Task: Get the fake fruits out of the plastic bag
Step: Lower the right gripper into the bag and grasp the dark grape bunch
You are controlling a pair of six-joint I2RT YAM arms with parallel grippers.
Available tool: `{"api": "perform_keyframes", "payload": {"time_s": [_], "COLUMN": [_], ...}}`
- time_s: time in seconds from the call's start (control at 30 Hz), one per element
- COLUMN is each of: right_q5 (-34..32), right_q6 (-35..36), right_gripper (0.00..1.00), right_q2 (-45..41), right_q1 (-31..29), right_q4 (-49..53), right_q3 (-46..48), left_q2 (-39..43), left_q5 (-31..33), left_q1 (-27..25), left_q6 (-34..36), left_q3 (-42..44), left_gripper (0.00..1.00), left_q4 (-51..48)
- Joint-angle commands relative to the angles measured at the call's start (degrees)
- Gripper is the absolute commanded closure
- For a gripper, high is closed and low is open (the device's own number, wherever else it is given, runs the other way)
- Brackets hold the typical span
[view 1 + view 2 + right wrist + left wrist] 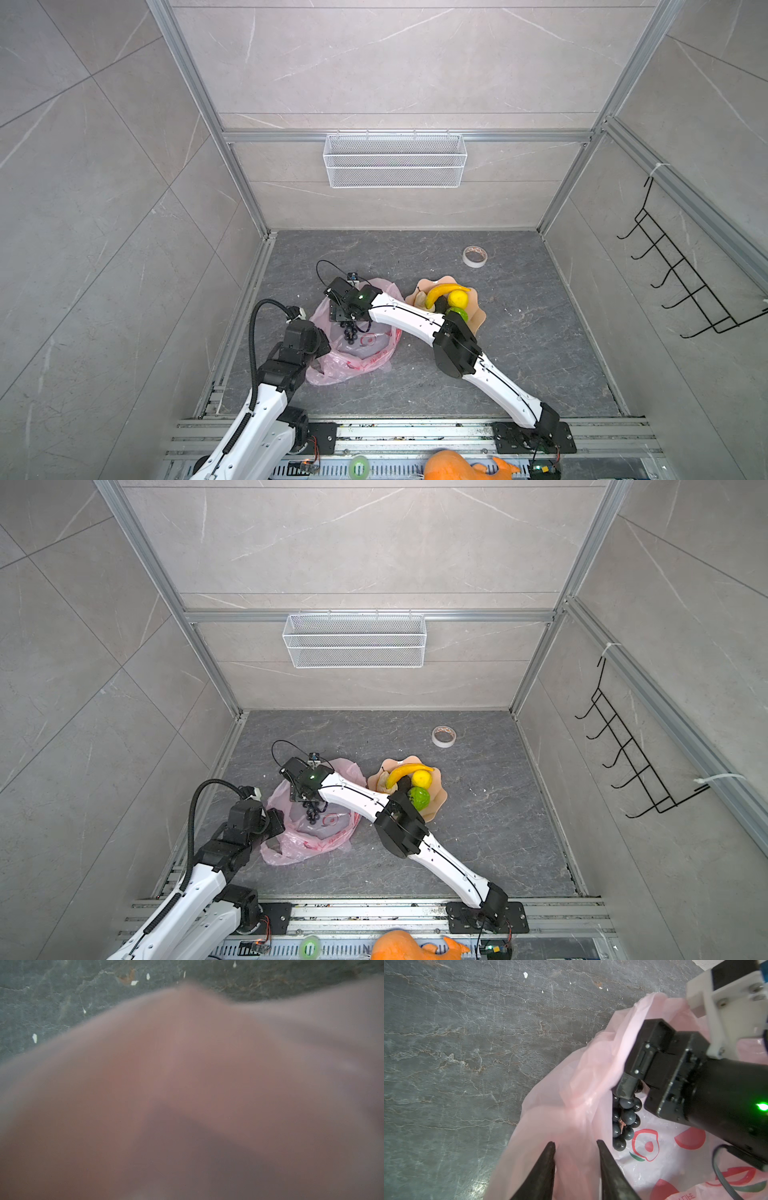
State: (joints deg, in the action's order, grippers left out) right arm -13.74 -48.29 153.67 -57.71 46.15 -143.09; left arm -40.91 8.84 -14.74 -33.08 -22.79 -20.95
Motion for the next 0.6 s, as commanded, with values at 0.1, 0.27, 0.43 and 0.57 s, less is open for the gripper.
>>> {"api": "perform_keyframes", "payload": {"time_s": [0.1, 0.27, 0.43, 0.57], "right_q5": [-1.1, -1.8, -3.0, -3.9], "right_q6": [-0.3, 1.4, 2.9, 4.2], "right_gripper": [0.10, 0.30, 0.47, 0.51], "right_q2": [4.8, 4.3, 1.3, -1.4], "right_q1": [0.7, 0.8, 0.6, 0.0], "right_q4": [5.3, 4.0, 1.6, 0.8], "right_q3": [-5.2, -5.0, -1.5, 0.8], "left_q2": [0.6, 0.6, 0.3, 0.1], "left_q5": [0.0, 0.0, 0.0, 0.0], "left_q1": [-0.1, -0.1, -0.1, -0.1], "left_q6": [0.7, 0.6, 0.7, 0.7], "left_q3": [-0.3, -0.4, -0.4, -0.5], "left_gripper": [0.65, 0.65, 0.65, 0.65], "left_q4": [1.3, 1.3, 1.3, 1.4]}}
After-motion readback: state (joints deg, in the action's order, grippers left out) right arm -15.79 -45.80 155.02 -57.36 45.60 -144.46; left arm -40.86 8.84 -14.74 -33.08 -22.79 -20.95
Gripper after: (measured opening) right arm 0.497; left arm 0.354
